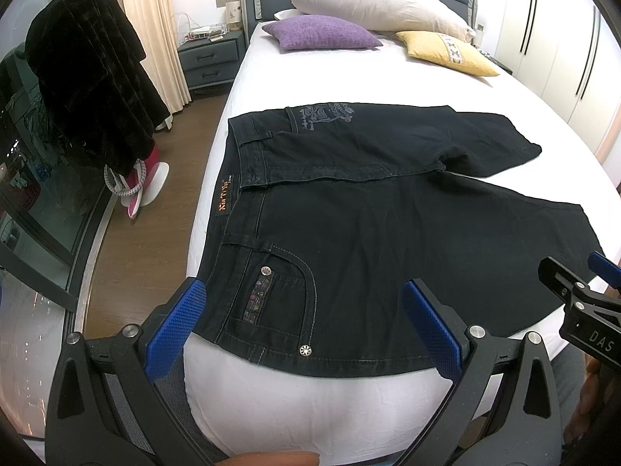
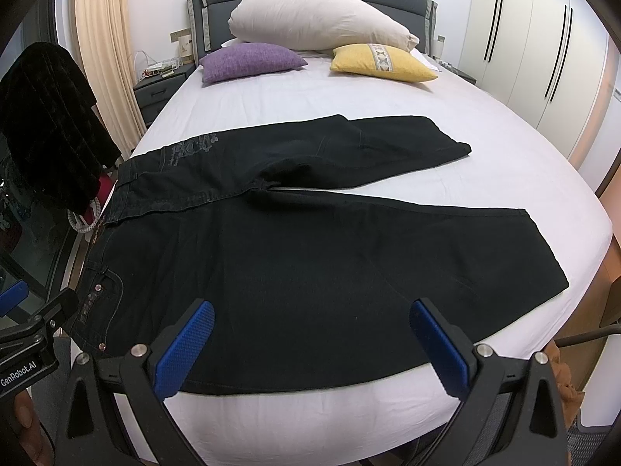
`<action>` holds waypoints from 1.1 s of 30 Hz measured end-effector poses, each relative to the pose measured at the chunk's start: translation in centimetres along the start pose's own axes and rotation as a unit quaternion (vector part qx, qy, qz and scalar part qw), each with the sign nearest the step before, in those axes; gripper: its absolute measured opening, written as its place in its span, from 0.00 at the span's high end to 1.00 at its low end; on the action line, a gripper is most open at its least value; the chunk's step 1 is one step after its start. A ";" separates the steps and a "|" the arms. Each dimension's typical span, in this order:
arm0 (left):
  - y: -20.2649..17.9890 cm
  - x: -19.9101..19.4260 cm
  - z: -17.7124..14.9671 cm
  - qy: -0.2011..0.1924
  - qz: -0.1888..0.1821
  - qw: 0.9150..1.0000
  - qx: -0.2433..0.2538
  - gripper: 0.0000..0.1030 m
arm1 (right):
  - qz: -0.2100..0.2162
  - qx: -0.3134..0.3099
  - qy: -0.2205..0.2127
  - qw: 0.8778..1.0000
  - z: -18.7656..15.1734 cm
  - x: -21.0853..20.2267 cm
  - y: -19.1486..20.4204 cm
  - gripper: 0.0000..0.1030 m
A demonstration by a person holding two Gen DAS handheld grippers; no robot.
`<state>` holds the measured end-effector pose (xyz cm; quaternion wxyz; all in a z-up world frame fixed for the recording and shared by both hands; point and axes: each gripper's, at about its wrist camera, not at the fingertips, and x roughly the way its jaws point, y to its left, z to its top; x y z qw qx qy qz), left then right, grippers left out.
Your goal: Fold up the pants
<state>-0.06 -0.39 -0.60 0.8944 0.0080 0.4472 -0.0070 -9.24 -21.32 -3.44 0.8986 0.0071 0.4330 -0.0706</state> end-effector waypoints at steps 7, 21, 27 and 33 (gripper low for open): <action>0.0 0.0 -0.1 0.000 0.000 1.000 0.000 0.00 | 0.000 0.000 0.000 1.000 0.0 0.0 0.0 0.00; 0.0 0.1 -0.1 0.001 0.000 1.000 0.000 0.00 | 0.001 0.000 0.001 1.000 -0.4 0.3 0.4 0.00; -0.1 0.1 0.0 0.002 0.000 1.000 0.000 0.00 | 0.001 0.000 0.002 1.000 -0.4 0.4 0.4 0.00; -0.1 0.1 -0.1 0.003 0.001 1.000 0.000 0.00 | 0.001 0.000 0.002 1.000 -0.4 0.4 0.4 0.00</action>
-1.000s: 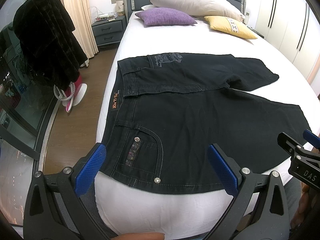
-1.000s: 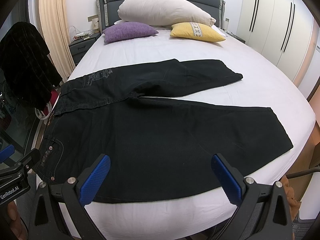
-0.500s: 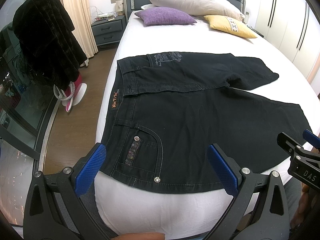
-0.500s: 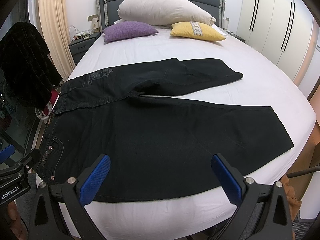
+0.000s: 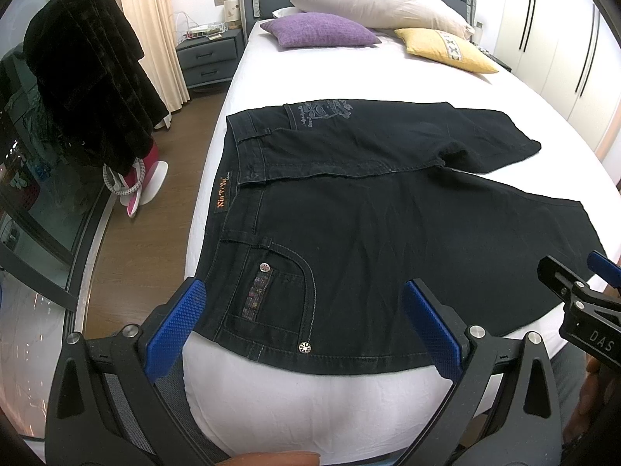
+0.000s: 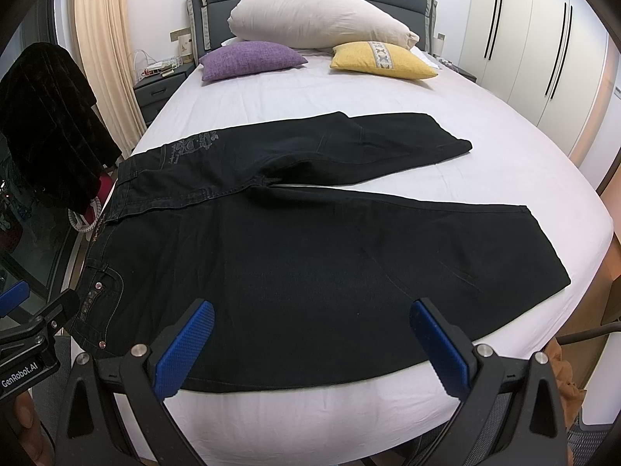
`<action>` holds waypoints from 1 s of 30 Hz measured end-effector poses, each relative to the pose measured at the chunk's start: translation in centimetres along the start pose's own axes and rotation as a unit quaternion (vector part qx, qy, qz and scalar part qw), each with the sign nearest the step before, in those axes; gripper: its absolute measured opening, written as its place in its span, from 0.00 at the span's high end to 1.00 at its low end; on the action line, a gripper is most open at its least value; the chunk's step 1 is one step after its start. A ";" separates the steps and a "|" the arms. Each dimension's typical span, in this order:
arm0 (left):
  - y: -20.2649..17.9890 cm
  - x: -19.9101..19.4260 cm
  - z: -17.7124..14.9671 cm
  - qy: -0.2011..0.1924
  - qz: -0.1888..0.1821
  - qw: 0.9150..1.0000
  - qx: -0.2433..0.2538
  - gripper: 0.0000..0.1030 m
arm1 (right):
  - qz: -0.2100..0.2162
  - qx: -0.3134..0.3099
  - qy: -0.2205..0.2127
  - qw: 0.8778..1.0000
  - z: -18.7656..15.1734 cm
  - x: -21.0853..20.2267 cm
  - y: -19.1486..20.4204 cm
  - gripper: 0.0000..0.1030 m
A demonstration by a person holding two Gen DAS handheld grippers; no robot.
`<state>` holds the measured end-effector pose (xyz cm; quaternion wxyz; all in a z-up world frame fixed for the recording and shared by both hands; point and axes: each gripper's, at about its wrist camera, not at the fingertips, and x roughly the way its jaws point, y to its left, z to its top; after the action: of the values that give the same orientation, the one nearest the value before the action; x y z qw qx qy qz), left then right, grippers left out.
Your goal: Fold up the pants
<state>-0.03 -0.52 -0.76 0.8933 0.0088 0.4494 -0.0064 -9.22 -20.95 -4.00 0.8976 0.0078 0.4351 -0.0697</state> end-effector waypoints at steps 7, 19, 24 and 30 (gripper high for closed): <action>-0.2 0.4 -1.1 -0.006 0.004 1.000 0.009 0.00 | 0.003 -0.001 0.003 1.000 -0.3 0.2 0.3 0.00; 1.7 6.6 5.7 0.017 -0.104 0.992 0.070 0.00 | 0.091 -0.018 -0.001 0.996 4.6 3.2 -3.4 0.00; 1.6 12.1 11.0 0.034 -0.072 0.983 0.163 0.00 | 0.132 -0.060 -0.014 0.989 8.9 6.0 -4.3 0.00; 2.8 20.3 20.5 0.041 -0.104 0.973 0.203 0.00 | 0.177 -0.115 -0.002 0.977 13.2 10.6 -4.4 0.10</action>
<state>28.60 1.72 -4.84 0.8478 0.1440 0.4737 -0.1900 6.93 -27.53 -3.87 0.8915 -0.0187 0.4301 0.1409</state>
